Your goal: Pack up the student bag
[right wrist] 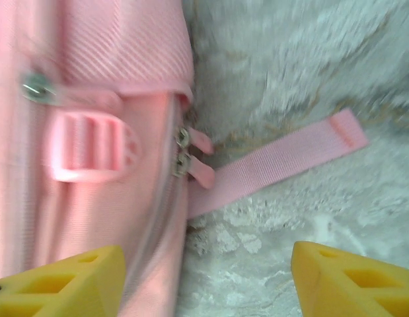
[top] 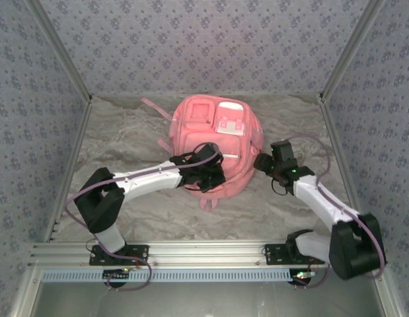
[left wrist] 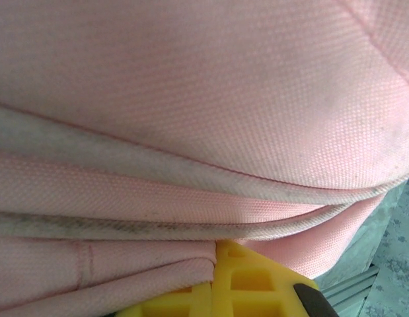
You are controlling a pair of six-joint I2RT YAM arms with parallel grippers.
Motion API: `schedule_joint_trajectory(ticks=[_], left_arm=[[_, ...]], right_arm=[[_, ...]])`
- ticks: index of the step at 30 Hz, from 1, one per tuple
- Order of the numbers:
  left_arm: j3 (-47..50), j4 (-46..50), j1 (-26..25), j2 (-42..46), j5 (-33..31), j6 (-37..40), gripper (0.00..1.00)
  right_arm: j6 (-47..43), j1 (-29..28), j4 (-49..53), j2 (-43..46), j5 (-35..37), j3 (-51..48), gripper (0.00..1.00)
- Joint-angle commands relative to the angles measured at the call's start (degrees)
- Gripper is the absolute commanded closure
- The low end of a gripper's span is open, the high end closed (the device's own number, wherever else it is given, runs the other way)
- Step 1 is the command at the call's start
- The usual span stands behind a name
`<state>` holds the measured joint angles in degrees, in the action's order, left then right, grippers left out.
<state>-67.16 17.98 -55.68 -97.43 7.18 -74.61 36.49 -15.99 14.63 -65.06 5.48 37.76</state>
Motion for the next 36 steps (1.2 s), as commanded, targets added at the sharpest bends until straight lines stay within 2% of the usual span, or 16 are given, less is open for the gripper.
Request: schedule_joint_trajectory(ticks=[1,5,7,12,16,18,19,20,21,22,25,27,29,33,35,36], left_arm=[[-4.4,-7.9,-2.9,-2.0,3.0,0.4,0.87],[-5.3,-12.8,-3.7,-4.6,6.3,0.6,0.63],[-5.3,-13.8,-3.5,-4.0,6.7,1.8,0.58],[-3.2,-12.8,-1.3,2.5,6.9,10.6,0.53],[-2.2,-6.9,0.8,9.6,6.9,23.2,0.5],[0.3,-6.7,2.2,14.5,6.1,29.2,0.43],[1.7,-6.7,3.2,17.5,5.4,32.8,0.35],[2.4,-5.5,4.6,20.1,4.4,35.6,0.23],[2.6,-4.4,6.3,21.9,4.4,37.5,0.04],[2.6,-3.4,8.5,23.7,5.8,40.2,0.02],[1.3,1.1,16.1,27.4,6.6,45.5,0.02],[0.3,4.9,18.4,29.4,-1.8,49.2,0.02],[1.2,5.2,19.2,31.1,-13.7,52.0,0.02],[12.6,-15.8,22.2,32.3,-19.7,68.7,0.02],[16.9,-22.5,26.6,31.8,-23.8,68.6,0.02],[18.5,-23.9,29.7,31.4,-21.4,68.5,0.02]], right_arm=[[0.1,0.1,4.6,4.1,4.1,1.2,0.31],[-3.8,0.0,7.8,4.4,2.5,5.6,0.32],[-4.1,0.0,9.4,4.3,1.4,7.1,0.32],[-6.1,0.2,10.2,3.9,-2.2,8.2,0.33],[-8.5,-0.3,8.9,2.3,-6.7,8.6,0.36],[-9.7,-0.5,8.3,2.3,-8.4,8.8,0.36],[-10.7,-0.8,7.9,2.7,-8.9,8.9,0.35],[-11.8,-1.5,7.6,3.5,-8.9,9.3,0.29],[-13.9,-2.8,7.4,4.3,-8.8,9.6,0.12],[-17.1,-4.9,7.0,5.5,-7.4,10.0,0.0],[-22.7,-12.4,6.4,8.9,5.5,10.7,0.0],[-21.9,-14.0,5.9,11.1,12.5,11.0,0.0],[-20.9,-13.4,5.2,13.1,13.3,11.0,0.0],[-23.1,-7.6,-5.6,13.9,5.2,7.9,0.0],[-28.1,-7.2,-12.2,14.2,8.1,5.0,0.0],[-31.3,-7.2,-15.9,14.5,9.9,3.2,0.0]])
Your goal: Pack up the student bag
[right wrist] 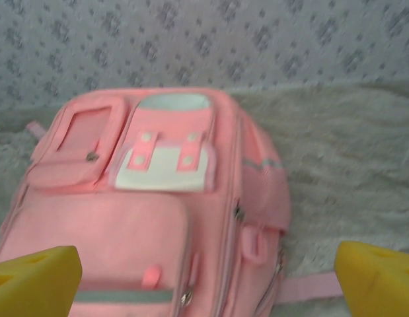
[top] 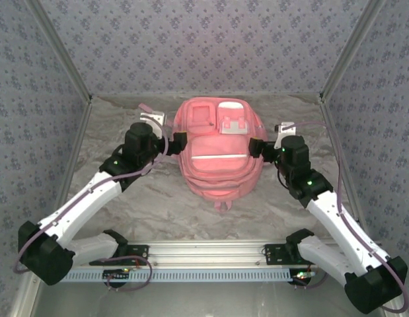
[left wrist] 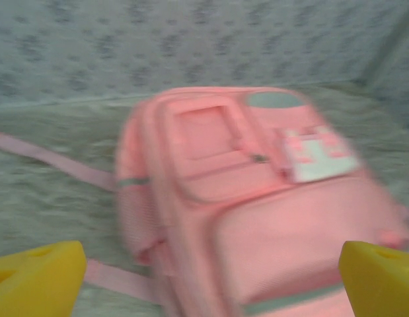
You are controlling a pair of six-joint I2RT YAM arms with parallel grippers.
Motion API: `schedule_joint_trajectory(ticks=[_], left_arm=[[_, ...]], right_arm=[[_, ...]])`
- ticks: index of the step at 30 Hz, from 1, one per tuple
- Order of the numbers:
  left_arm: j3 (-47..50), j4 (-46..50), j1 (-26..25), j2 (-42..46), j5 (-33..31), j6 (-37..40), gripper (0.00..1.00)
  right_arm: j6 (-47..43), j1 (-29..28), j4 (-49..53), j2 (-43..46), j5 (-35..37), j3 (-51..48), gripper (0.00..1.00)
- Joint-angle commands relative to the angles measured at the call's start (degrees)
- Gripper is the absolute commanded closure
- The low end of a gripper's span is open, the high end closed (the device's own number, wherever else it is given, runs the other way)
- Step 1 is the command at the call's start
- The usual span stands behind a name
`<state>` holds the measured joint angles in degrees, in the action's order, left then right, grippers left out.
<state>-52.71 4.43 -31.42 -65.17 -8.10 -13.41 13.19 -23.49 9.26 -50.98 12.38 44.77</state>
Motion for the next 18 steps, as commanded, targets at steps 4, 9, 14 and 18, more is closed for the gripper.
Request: schedule_joint_trajectory(ticks=[4,9,14,18], left_arm=[[11.3,-16.1,19.7,-4.8,-1.8,6.2,0.02],[19.3,-23.9,25.2,-8.5,-4.8,7.7,0.02],[22.9,-25.3,26.2,-11.7,-6.4,6.3,0.02],[24.9,-32.2,26.4,-14.0,-7.4,6.6,0.02]], right_arm=[[-21.8,1.4,-37.9,-1.7,4.4,-17.9,0.0],[-28.6,1.8,-59.4,-9.0,15.4,-27.3,0.0],[-30.3,3.9,-59.2,-14.3,17.6,-28.6,0.0],[-29.9,4.1,-58.2,-15.9,16.3,-28.8,0.0]])
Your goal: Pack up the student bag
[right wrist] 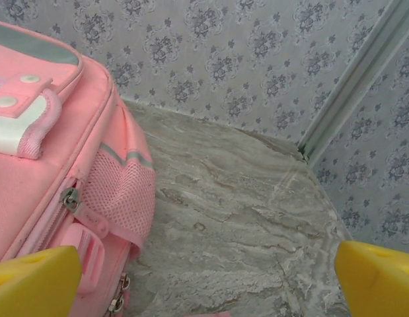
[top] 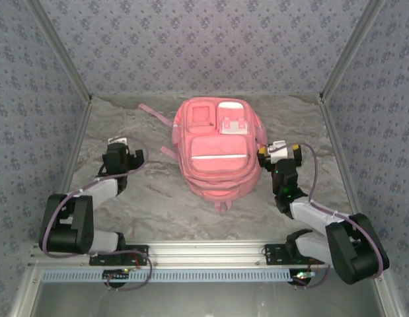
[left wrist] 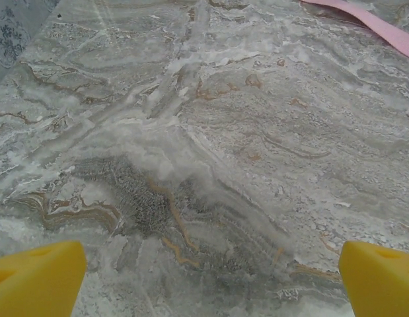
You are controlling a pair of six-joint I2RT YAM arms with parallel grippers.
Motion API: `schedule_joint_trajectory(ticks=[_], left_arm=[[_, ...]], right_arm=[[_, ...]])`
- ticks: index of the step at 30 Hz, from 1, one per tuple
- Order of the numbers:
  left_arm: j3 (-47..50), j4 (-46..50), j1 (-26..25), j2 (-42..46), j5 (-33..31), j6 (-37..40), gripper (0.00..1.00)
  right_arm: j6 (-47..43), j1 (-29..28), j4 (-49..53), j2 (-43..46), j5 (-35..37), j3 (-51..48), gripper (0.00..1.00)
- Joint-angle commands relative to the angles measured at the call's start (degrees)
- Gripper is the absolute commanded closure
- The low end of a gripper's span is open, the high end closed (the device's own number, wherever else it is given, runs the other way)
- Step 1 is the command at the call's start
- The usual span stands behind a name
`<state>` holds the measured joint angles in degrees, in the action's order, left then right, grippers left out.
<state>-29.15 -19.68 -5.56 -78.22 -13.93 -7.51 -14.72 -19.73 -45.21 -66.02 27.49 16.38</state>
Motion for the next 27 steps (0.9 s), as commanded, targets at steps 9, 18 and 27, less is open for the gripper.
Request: schedule_joint_trajectory(ticks=[9,18,27], left_arm=[[4.4,-16.8,1.9,-0.9,-2.1,5.3,0.02],[5.5,-16.1,4.8,0.6,1.1,5.3,0.02],[3.7,-15.6,5.7,-1.4,3.3,4.3,0.02]], right_arm=[[-0.3,1.6,1.8,-1.4,3.2,1.0,0.0],[14.6,9.1,16.5,6.0,-0.7,0.0,0.0],[20.0,17.9,14.2,6.5,-6.3,-4.3,0.0]])
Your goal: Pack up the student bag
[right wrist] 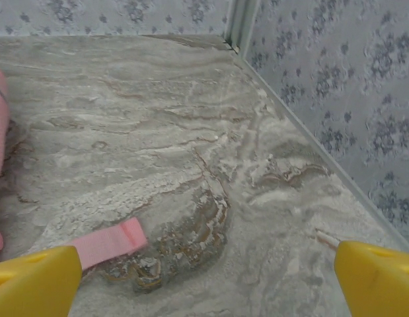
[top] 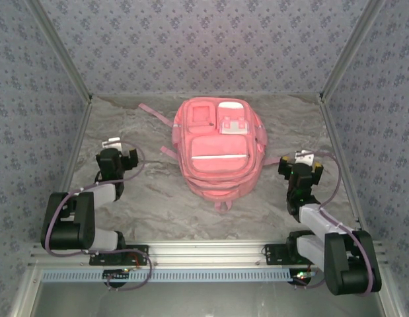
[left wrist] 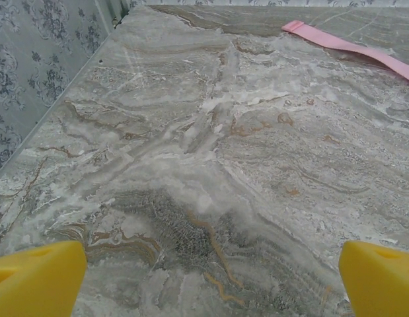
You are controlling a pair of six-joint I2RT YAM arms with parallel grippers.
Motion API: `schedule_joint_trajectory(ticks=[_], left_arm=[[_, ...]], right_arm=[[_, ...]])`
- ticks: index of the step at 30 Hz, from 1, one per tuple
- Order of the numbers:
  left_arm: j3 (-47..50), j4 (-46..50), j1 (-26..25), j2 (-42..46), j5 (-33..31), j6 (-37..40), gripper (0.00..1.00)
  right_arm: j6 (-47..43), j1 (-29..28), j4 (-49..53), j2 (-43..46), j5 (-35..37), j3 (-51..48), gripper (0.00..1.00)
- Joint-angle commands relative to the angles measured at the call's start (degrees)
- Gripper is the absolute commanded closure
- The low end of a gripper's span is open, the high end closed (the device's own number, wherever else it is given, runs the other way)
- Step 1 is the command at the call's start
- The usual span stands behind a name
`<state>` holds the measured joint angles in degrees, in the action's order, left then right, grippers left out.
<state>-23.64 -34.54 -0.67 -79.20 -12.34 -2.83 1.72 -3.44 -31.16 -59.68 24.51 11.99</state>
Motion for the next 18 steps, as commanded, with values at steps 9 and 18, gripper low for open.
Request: schedule_joint_trajectory(ticks=[9,18], left_arm=[[0.9,-13.5,2.6,-8.4,9.4,0.0,0.02],[0.6,-12.8,1.4,-8.6,13.7,3.3,0.02]], right_arm=[[4.6,5.4,-46.2,-26.5,-9.7,-7.3,0.0],[-3.1,6.7,-22.3,-28.6,-34.8,7.7,0.0]])
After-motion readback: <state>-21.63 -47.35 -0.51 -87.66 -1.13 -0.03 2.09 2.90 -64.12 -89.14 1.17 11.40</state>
